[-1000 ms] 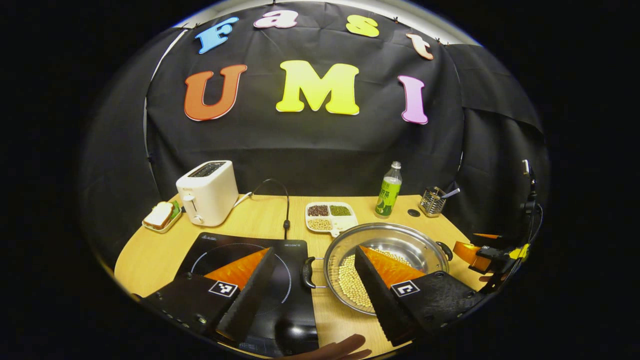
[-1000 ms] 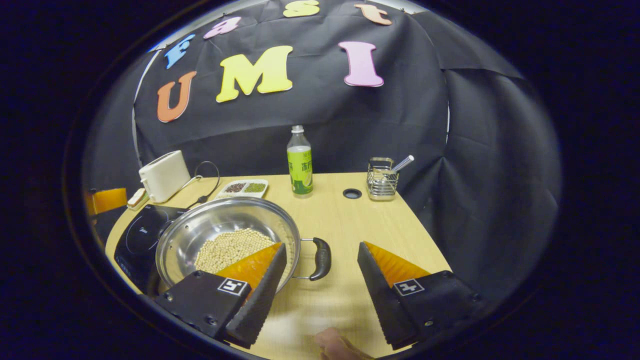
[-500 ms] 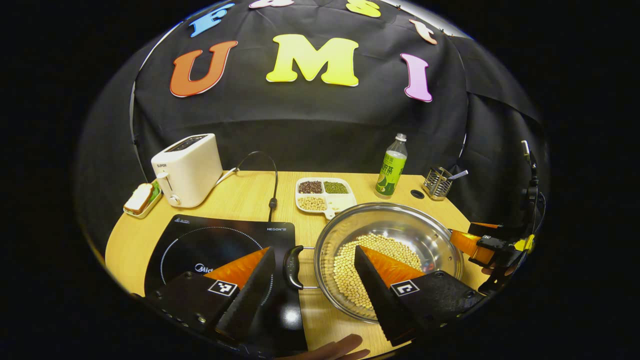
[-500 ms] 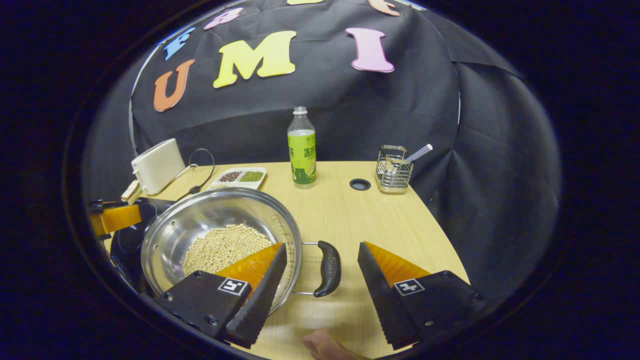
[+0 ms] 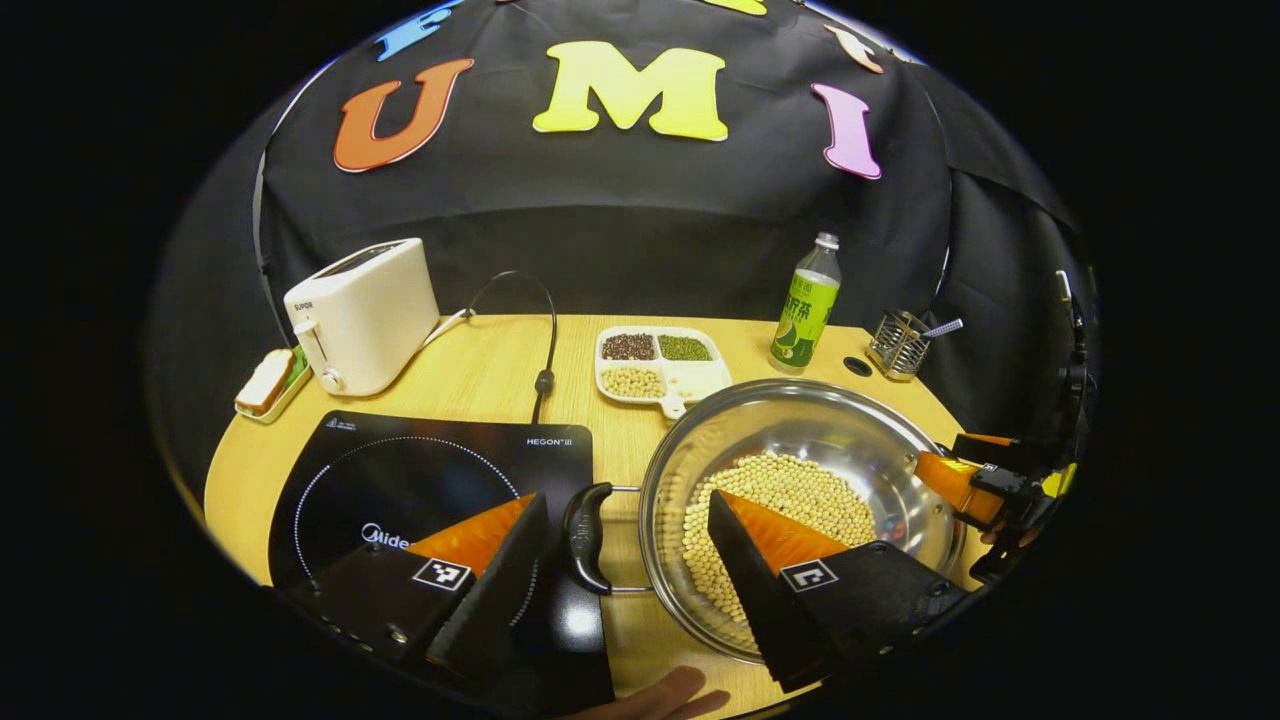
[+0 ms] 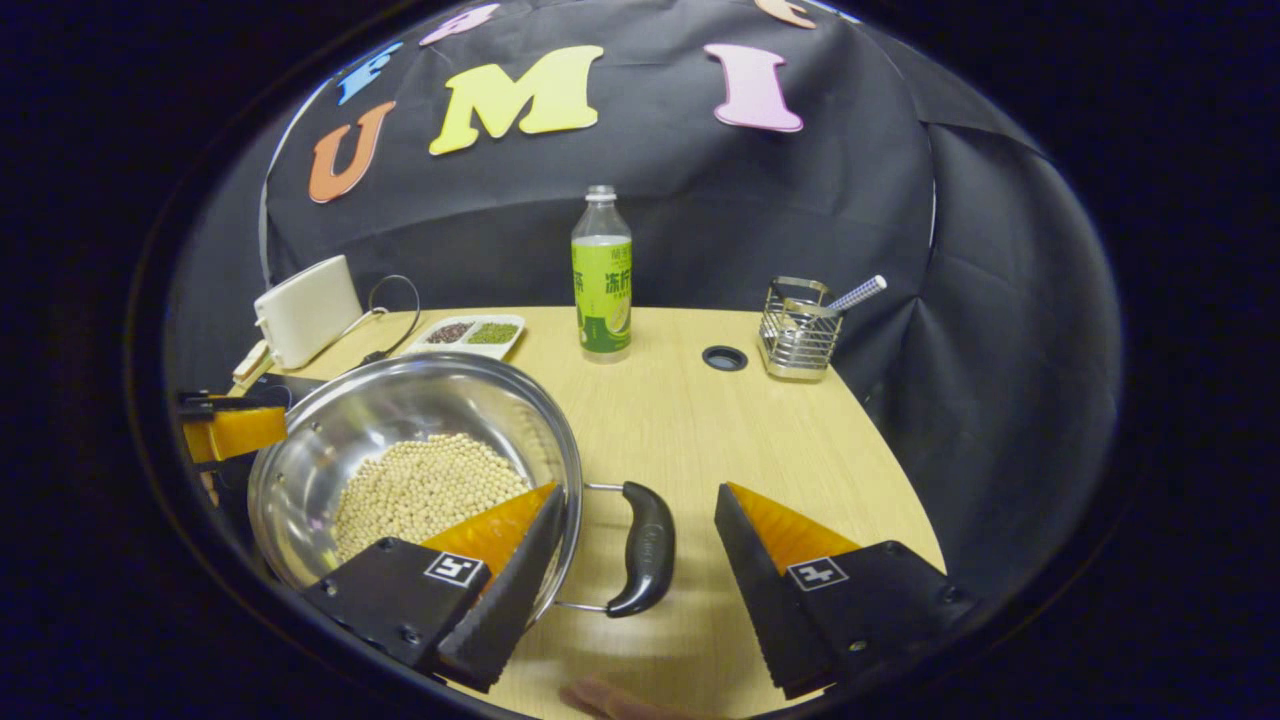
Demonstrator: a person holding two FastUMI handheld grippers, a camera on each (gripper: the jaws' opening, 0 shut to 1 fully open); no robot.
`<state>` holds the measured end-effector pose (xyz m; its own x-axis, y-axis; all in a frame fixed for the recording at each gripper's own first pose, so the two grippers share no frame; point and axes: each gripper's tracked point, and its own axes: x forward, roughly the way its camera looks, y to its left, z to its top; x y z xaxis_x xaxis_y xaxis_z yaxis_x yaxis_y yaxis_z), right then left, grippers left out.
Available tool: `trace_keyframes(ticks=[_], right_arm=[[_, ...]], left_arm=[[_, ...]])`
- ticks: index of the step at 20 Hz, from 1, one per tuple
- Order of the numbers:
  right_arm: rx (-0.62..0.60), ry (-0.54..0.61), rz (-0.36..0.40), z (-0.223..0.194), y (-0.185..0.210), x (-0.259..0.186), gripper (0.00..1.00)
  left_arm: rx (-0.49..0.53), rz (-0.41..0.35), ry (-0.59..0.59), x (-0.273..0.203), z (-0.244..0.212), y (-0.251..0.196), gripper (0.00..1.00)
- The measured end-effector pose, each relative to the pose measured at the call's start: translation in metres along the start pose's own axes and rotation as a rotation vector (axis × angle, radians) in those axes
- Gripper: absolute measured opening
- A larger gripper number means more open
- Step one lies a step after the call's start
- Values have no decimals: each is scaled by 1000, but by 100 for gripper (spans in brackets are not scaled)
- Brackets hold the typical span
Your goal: First push the handle of the pot to place it horizontally, then grasp the pot with both hands and set it on the induction cooktop.
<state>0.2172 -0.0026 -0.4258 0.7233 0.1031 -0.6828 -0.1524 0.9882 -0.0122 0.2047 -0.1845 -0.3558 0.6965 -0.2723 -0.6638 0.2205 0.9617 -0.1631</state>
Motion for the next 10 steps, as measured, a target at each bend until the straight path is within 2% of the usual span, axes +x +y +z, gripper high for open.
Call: trace_keyframes(ticks=[3, 5, 10], right_arm=[[13, 6, 18, -3, 0, 3, 95], [16, 5, 30, -3, 0, 2, 99], [40, 10, 43, -6, 3, 3, 90]], left_arm=[[-30, -29, 13, 9, -4, -4, 96], [-49, -48, 34, 15, -11, -7, 95], [-38, -27, 37, 15, -12, -2, 90]])
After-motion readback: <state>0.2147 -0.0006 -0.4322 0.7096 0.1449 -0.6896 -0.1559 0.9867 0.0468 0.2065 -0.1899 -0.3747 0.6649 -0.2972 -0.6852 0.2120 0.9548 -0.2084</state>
